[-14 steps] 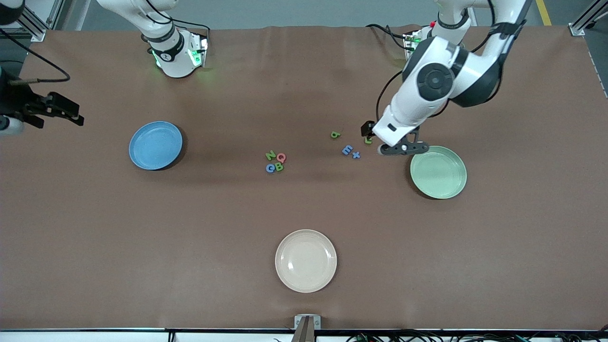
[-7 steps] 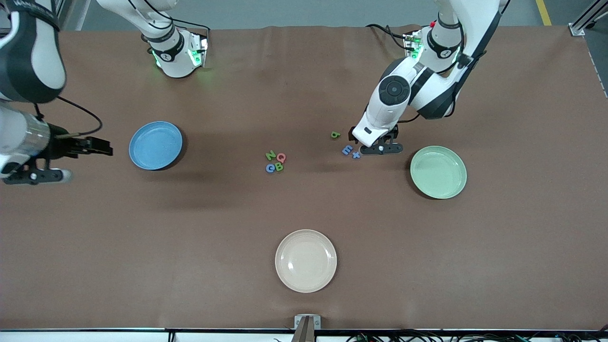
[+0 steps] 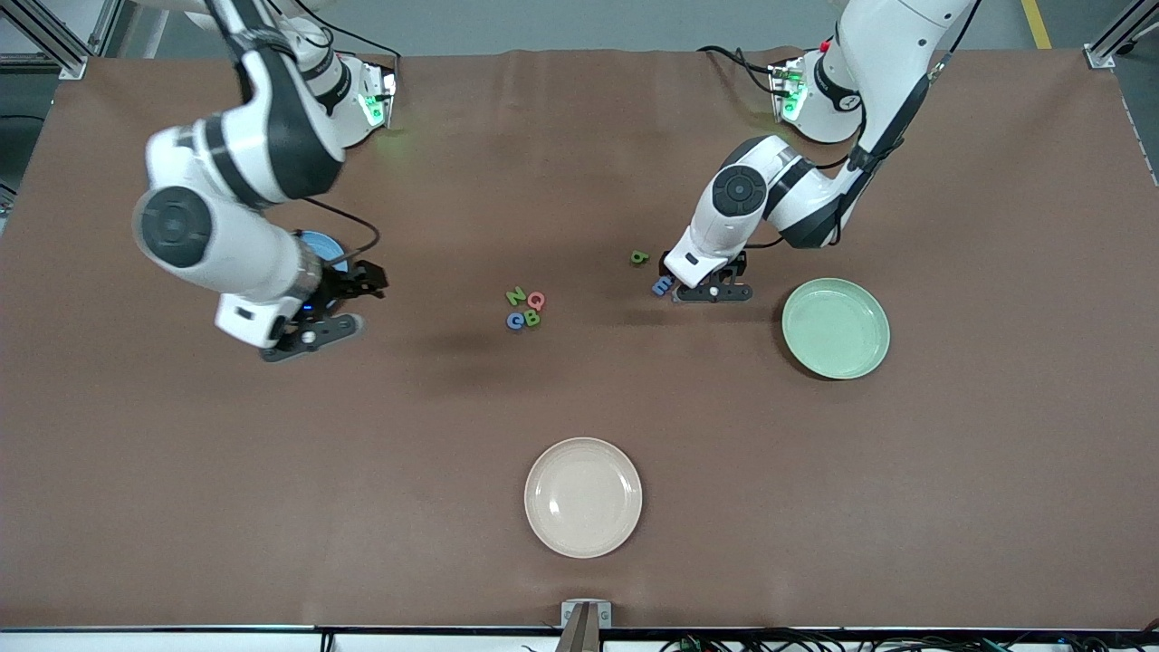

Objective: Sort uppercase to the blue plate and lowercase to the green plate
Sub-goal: 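Move the left gripper to the green u while the right gripper reaches the N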

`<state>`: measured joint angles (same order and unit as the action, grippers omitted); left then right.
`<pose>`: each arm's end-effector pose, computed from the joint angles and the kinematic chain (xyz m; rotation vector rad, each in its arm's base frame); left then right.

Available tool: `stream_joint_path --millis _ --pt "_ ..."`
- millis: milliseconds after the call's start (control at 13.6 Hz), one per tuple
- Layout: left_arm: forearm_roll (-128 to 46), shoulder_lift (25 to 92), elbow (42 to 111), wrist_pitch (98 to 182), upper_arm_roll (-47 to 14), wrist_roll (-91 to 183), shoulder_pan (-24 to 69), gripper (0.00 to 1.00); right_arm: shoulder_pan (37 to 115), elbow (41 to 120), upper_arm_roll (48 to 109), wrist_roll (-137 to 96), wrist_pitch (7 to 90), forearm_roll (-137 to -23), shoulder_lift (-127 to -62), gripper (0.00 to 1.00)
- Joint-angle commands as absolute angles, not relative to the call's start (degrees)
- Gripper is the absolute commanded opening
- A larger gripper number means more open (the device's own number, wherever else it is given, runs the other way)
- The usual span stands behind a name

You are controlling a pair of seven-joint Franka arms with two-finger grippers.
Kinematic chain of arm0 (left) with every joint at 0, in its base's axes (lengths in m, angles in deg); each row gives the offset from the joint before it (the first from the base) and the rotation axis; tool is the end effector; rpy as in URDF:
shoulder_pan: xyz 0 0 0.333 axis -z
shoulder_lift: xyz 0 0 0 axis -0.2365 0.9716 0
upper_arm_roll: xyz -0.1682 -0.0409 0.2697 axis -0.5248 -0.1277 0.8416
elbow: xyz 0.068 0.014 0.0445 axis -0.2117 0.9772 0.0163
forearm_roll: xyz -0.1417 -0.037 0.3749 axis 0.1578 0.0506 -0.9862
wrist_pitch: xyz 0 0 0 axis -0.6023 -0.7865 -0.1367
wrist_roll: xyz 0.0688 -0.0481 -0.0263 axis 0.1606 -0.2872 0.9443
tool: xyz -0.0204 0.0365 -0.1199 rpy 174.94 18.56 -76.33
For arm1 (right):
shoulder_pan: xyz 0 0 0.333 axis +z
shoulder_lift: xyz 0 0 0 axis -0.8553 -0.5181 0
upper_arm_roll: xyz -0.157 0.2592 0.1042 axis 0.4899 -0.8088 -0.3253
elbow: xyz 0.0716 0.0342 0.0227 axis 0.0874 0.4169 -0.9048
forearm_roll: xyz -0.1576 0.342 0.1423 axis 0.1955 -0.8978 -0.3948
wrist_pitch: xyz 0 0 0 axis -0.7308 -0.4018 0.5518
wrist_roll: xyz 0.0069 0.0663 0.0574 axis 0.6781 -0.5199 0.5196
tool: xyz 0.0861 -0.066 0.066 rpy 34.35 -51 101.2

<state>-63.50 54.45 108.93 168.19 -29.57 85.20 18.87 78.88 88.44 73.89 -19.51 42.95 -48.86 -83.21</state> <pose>0.4097 -0.3211 0.1733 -3.1371 0.0196 0.1647 0.5637 0.2073 0.3725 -3.0133 -0.5515 0.2582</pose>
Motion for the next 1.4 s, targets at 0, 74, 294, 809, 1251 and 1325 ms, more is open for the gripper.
stream_joint_path --millis 0,74,294,809,1251,1325 --pt "-64.90 53.52 112.51 171.71 -29.91 86.65 18.25 0.92 82.52 97.23 74.51 -16.74 53.06 -49.74 -82.09 1.00" --pt "-64.91 53.70 113.21 172.76 -29.91 86.65 18.25 0.91 84.35 99.61 74.42 -16.29 57.53 -49.74 -82.44 1.00" --pt "-64.91 53.70 114.09 173.04 -29.83 86.65 18.34 0.88 88.40 103.49 74.50 -14.63 66.69 -49.83 -84.98 0.93" --pt "-67.10 54.93 114.54 174.36 -29.74 88.14 18.16 0.70 98.25 104.73 74.51 -7.16 77.61 -49.83 -93.50 0.85" --pt "-67.10 55.28 114.54 174.44 -29.65 88.14 18.16 0.54 101.68 104.90 74.59 -4.16 82.09 -49.74 -96.85 0.85" --pt "-67.10 55.37 114.62 174.62 -29.65 88.14 18.16 0.51 101.77 104.82 74.59 -4.16 82.53 -49.74 -97.38 0.84"
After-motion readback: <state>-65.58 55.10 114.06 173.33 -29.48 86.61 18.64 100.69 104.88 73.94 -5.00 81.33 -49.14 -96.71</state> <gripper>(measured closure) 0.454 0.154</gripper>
